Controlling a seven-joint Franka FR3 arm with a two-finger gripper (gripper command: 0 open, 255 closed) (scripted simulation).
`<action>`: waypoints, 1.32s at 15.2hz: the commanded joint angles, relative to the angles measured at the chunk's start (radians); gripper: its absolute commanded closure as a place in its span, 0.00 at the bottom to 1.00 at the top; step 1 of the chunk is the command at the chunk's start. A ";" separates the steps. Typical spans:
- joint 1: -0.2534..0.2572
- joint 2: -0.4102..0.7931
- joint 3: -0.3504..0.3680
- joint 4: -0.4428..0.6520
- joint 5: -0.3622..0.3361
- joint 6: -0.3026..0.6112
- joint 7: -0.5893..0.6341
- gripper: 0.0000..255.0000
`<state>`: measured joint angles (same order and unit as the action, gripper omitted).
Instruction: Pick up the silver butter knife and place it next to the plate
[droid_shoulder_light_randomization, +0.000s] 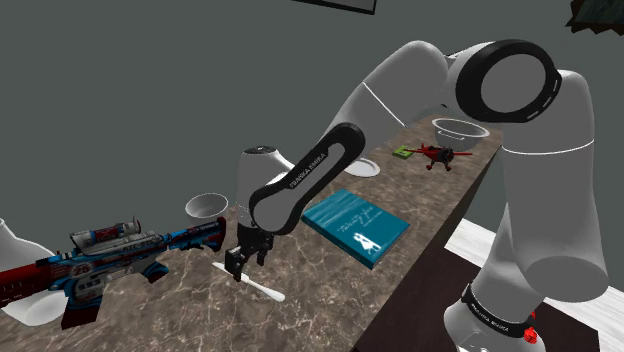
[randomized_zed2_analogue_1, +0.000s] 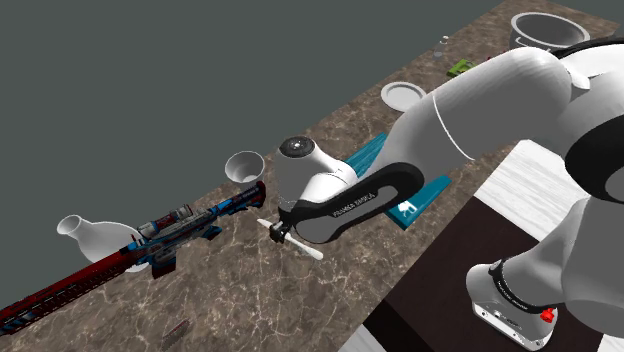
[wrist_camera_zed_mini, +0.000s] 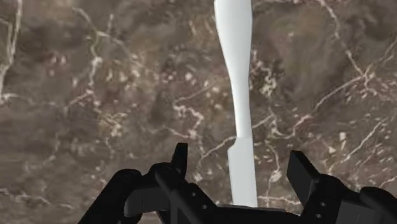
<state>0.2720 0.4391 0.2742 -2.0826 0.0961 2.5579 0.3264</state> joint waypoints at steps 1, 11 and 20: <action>0.020 -0.032 -0.001 0.030 -0.055 -0.138 -0.026 0.00; 0.044 0.029 -0.008 0.031 -0.094 -0.109 -0.026 0.00; 0.044 0.029 -0.008 0.032 -0.094 -0.109 -0.026 1.00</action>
<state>0.3156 0.4677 0.2657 -2.0511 0.0021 2.4490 0.3006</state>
